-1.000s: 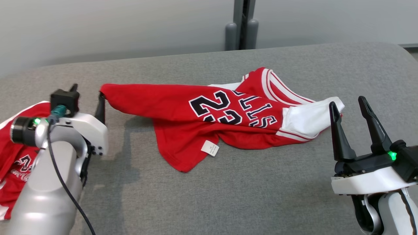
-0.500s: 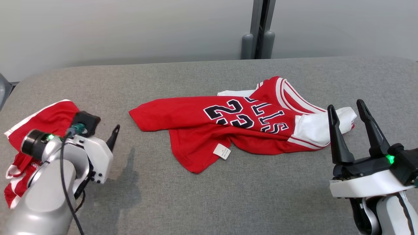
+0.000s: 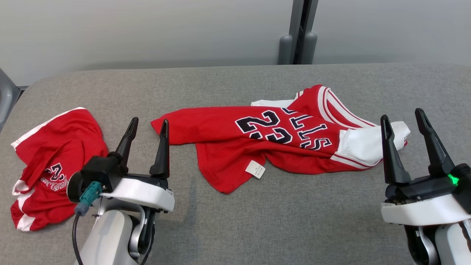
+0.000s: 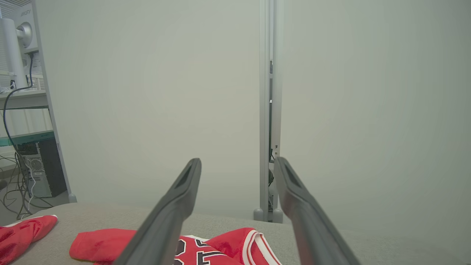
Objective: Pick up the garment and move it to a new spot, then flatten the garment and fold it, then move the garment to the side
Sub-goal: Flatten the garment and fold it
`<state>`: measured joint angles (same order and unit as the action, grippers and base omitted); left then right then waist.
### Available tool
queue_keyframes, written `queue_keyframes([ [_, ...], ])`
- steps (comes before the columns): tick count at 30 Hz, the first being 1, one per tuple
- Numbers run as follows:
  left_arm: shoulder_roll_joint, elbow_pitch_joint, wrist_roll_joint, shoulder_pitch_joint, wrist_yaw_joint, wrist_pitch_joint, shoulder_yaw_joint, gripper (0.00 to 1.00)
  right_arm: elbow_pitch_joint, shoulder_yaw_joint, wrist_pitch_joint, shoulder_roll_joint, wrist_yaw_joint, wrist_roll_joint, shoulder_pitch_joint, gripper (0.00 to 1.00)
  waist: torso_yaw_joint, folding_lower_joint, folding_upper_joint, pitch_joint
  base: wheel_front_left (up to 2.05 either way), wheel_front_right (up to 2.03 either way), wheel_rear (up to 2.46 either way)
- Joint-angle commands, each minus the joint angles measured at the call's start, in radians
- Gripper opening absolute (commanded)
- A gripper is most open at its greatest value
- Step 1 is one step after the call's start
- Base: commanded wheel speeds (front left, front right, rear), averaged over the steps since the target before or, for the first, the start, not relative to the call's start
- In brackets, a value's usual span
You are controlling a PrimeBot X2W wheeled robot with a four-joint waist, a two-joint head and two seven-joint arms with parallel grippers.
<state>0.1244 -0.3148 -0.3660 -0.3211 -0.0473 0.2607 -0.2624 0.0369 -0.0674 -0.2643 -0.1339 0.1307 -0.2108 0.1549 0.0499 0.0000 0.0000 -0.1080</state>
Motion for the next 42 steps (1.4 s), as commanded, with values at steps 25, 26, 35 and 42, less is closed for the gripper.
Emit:
queue_keyframes([
  [25, -0.071, -0.085, 0.253, 0.112, 0.026, 0.004, -0.196, 1.00, -0.029, -0.045, 0.000, -0.027, 0.000, 0.006, 0.002, 1.00, -0.049, 0.0000, 0.0000, -0.011, 0.00, 0.00, 0.00],
  [26, -0.071, -0.123, 0.270, 0.101, 0.022, 0.004, -0.212, 1.00, -0.031, -0.049, 0.000, -0.027, 0.000, 0.007, 0.005, 1.00, -0.057, 0.0000, 0.0000, -0.015, 0.00, 0.00, 0.00],
  [35, -0.072, -0.321, 0.295, -0.009, -0.022, 0.004, -0.289, 1.00, -0.038, -0.043, 0.000, -0.027, 0.000, 0.007, 0.017, 1.00, -0.107, 0.0000, 0.0000, -0.053, 0.00, 0.00, 0.00],
  [42, -0.072, -0.472, 0.290, -0.092, -0.062, 0.003, -0.324, 1.00, -0.042, -0.042, 0.000, -0.019, 0.000, 0.006, 0.027, 1.00, -0.123, 0.0000, 0.0000, -0.080, 0.00, 0.00, 0.00],
])
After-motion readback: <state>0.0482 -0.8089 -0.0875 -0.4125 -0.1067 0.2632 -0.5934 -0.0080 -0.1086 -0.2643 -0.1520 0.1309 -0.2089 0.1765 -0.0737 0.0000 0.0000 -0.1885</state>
